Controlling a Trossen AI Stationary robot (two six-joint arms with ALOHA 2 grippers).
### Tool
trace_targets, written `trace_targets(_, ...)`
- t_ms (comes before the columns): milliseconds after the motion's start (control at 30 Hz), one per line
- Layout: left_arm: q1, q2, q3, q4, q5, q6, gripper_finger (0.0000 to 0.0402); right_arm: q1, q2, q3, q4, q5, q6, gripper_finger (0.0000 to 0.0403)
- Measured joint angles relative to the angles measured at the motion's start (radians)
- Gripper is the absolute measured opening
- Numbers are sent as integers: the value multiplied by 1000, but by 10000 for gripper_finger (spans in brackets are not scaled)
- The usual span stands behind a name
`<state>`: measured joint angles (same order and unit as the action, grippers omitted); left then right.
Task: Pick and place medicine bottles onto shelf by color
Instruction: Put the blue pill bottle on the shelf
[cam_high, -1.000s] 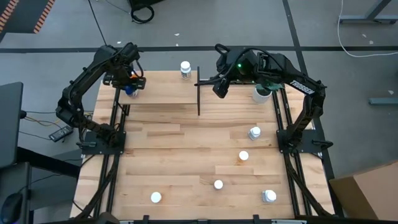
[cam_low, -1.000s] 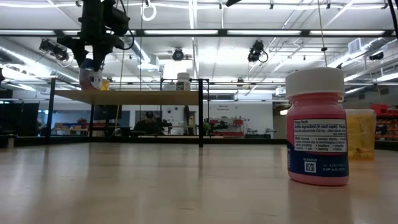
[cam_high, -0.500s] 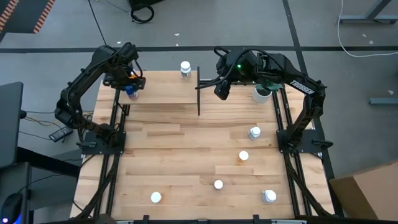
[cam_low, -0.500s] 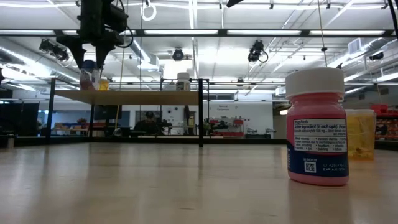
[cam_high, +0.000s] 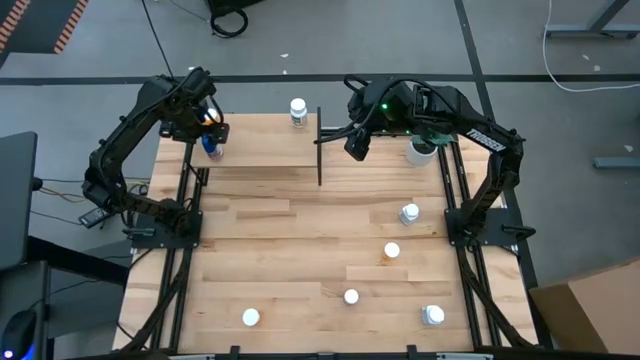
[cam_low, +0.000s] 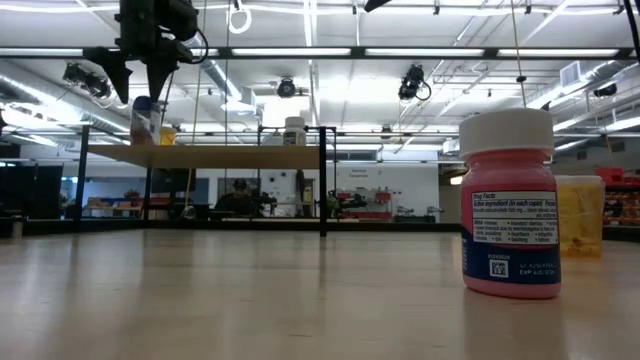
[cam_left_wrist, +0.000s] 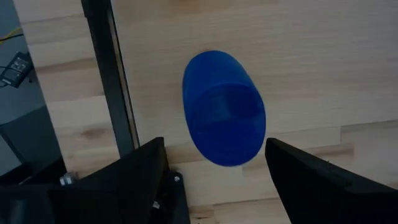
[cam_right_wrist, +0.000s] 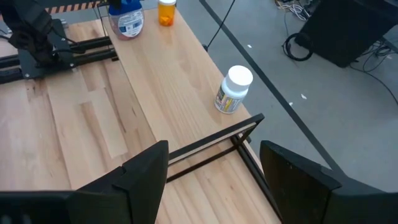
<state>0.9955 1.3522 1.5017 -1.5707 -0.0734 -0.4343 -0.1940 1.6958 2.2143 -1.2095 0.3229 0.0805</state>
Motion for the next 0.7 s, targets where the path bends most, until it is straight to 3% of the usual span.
trace_targets(300, -71, 0, 187, 8, -43, 1, 264, 0, 0, 0, 7, 0, 9, 261)
trace_targets(433, -136, -1, 273, 113, -67, 1, 247, 0, 0, 0, 16, 0, 18, 261)
trace_targets(567, -213, 11, 266, 235, -66, -32, 223, 0, 0, 0, 16, 9, 46, 261)
trace_targets(700, -276, 58, 178, 231, -68, -78, 193, 0, 0, 0, 16, 12, 84, 261)
